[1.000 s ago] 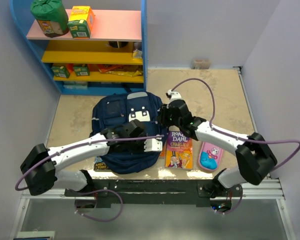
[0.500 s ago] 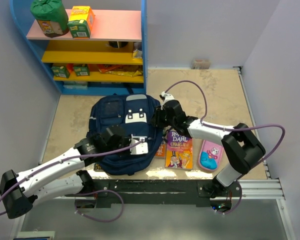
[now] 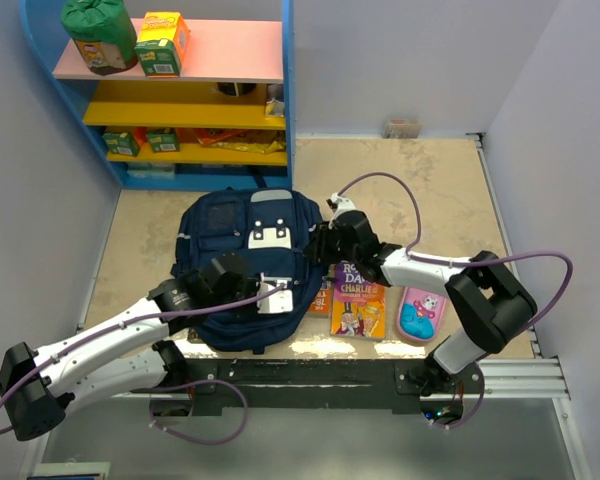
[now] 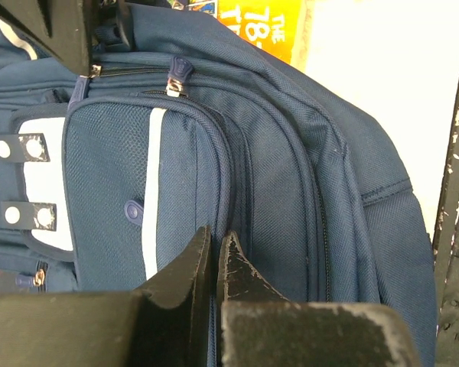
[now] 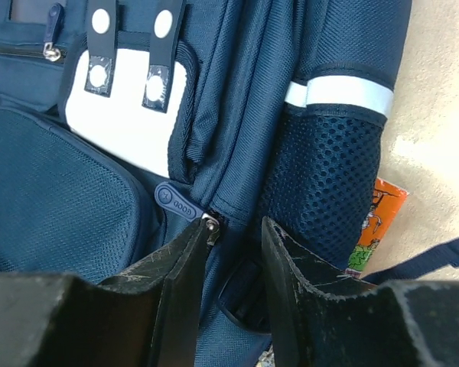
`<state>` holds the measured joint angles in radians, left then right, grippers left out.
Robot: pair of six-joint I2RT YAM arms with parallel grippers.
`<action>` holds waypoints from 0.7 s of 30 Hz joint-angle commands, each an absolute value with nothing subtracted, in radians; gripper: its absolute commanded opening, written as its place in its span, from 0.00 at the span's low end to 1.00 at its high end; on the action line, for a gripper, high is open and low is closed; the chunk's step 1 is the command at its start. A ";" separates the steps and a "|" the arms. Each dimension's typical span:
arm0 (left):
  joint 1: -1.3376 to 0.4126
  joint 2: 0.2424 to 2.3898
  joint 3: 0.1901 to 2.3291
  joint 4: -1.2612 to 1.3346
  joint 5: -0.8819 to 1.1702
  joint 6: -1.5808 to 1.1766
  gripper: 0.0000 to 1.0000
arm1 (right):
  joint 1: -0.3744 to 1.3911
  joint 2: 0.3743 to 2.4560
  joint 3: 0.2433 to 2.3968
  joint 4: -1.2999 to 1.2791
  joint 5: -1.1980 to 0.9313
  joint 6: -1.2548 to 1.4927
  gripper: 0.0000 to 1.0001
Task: Pack the student bag
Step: Unzip the student bag at the center of the board.
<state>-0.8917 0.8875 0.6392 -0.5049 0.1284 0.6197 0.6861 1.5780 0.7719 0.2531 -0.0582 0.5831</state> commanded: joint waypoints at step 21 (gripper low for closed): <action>-0.845 0.881 0.641 -0.555 0.238 0.710 0.00 | 0.707 1.617 1.012 0.031 -0.216 -0.104 0.46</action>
<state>-0.8516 0.8944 0.6353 -0.5259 0.2104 0.6983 0.6971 1.6066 0.9405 0.0689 -0.1284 0.0574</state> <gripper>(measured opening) 0.052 0.448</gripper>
